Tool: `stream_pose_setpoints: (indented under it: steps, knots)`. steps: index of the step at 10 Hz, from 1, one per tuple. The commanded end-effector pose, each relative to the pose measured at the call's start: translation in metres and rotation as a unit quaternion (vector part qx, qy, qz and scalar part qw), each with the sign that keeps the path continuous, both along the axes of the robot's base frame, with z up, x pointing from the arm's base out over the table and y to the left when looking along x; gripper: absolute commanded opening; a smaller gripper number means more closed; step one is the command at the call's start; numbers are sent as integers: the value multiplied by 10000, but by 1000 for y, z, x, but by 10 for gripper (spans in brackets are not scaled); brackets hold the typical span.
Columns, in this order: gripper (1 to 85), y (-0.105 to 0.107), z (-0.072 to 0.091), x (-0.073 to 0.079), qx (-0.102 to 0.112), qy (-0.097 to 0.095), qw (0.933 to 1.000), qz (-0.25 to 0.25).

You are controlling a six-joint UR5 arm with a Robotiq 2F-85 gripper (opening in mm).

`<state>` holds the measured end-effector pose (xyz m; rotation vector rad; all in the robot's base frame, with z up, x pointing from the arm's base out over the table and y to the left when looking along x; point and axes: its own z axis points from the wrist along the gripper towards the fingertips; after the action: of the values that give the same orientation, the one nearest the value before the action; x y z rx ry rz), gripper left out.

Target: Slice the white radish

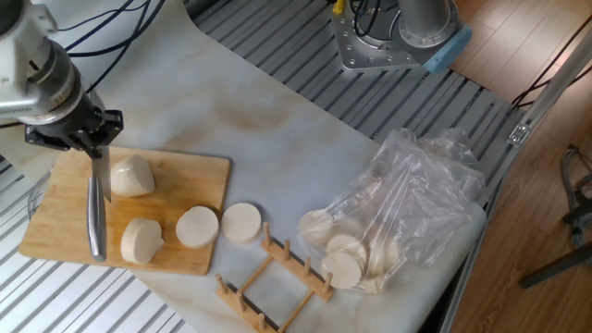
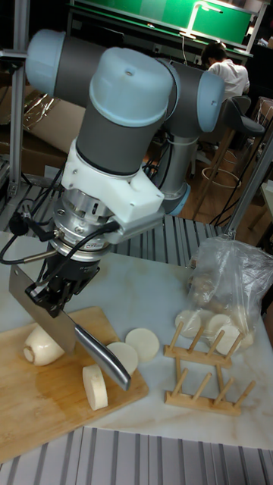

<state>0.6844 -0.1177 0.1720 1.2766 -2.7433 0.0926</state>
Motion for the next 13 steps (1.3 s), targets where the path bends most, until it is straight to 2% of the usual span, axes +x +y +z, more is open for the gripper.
stream_pose_setpoints:
  steps: [1,2,3,4,7,9,11,13]
  knots:
    - [13,4,-6,6,190,7,9997,182]
    - [13,0,-9,8,152,-6,9997,199]
    - [13,0,-13,8,223,-5,9995,221]
    - [13,1,-15,3,370,46,9991,225]
    - [13,-13,-10,-9,479,178,9983,285]
    - [13,-9,-11,-14,763,250,9966,188]
    - [13,-12,-14,-11,803,240,9964,128]
    - [13,-10,-16,-19,856,329,9958,44]
